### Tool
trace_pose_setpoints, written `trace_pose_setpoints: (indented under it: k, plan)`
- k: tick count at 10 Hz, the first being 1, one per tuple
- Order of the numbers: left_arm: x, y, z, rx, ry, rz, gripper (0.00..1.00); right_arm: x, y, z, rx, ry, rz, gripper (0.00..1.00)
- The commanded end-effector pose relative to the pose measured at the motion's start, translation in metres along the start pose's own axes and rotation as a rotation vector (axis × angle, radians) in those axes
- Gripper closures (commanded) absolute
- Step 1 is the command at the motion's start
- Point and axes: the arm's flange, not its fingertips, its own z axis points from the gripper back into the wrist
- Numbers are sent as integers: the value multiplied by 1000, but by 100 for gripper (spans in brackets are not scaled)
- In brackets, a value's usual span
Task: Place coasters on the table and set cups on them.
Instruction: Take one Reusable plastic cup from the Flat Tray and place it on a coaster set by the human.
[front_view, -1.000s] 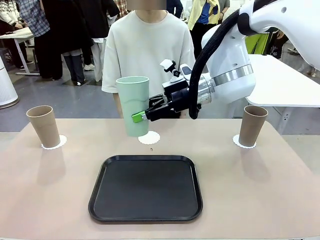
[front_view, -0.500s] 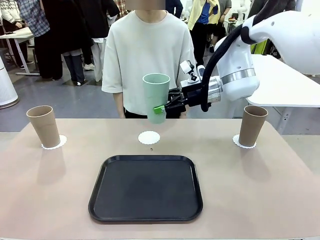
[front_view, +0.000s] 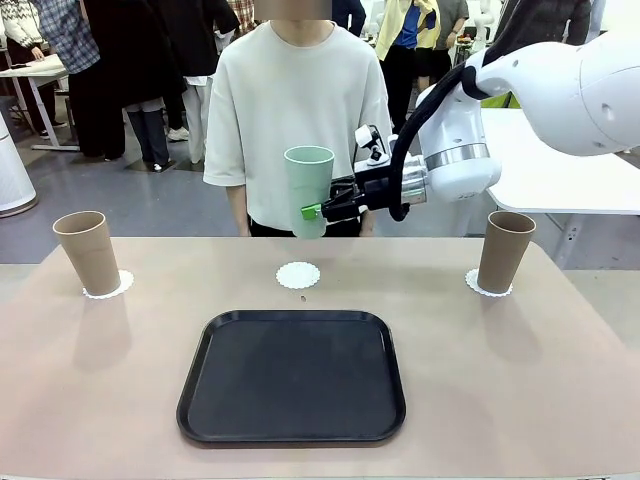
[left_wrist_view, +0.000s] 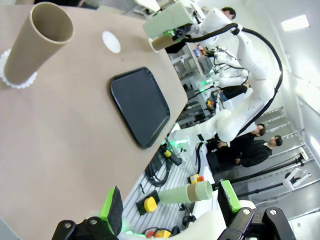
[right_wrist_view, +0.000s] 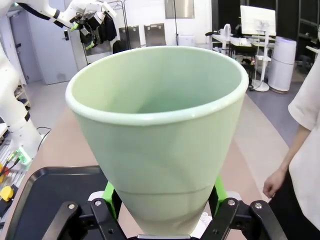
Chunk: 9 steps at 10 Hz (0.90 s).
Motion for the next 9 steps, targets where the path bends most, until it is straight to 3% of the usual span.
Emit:
trace_pose_setpoints:
  k: [1,4,9]
  plan:
    - [1,-2,1,13,-6,16,0,-5,2,6,15,4,15,18]
    - [1,-2,1,13,-6,16,0,-3,0,2,2,2,1,18]
    - [1,-2,1,13,-6,16,0,-47,-29,-22,77,-65,98,18]
